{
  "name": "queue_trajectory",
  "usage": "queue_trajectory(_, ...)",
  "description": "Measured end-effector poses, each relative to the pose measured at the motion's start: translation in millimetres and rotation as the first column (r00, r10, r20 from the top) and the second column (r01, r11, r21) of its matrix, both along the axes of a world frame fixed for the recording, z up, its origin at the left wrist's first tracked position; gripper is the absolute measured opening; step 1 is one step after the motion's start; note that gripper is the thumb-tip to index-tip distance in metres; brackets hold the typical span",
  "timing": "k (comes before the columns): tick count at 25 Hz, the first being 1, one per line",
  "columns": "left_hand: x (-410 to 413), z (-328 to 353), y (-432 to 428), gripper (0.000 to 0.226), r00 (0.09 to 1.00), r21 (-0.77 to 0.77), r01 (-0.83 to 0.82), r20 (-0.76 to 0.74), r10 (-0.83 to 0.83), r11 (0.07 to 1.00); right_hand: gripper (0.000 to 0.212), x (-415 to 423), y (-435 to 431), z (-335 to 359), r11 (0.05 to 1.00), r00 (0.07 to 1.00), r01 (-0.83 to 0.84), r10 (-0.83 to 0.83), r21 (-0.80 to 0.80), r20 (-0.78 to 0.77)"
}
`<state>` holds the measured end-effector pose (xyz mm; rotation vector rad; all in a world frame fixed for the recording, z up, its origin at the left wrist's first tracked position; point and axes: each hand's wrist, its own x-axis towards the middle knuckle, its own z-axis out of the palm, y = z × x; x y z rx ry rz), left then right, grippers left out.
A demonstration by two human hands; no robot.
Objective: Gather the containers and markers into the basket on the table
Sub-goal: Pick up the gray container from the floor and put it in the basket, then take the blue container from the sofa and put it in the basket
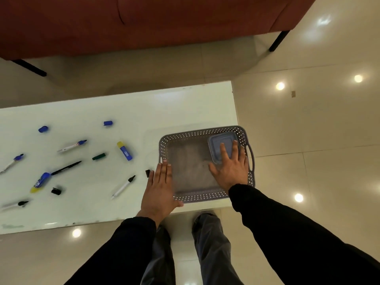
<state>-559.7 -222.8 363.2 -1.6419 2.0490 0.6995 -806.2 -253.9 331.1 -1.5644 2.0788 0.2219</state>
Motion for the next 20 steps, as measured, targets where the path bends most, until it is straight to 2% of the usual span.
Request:
queue_trajectory(3,14,53,8,0.104,0.994,-0.095,-0.068,-0.09,0.059,0.993,0.083,25,9,64,0.996,0.997,-0.083,0.083,-0.028,0.003)
queue_trajectory(6,44,112,28,0.088,0.992,-0.166,-0.071,-0.115,0.052,0.984,0.08,67,34,137,0.979,0.981,-0.192,0.193,-0.067,0.021)
queue_trajectory(12,144,190,70,0.082,0.989,-0.273,-0.104,-0.127,0.071,0.956,0.077,180,92,227,0.91,0.924,-0.377,0.382,-0.173,-0.004)
queue_trajectory(16,241,209,113,0.082,0.971,-0.319,-0.225,-0.15,0.185,0.921,0.077,275,116,244,0.858,0.878,-0.473,0.477,-0.2,-0.029)
queue_trajectory(20,359,218,176,0.081,0.918,-0.329,-0.395,-0.123,0.376,0.858,0.075,401,131,250,0.742,0.768,-0.624,0.64,-0.244,-0.02)
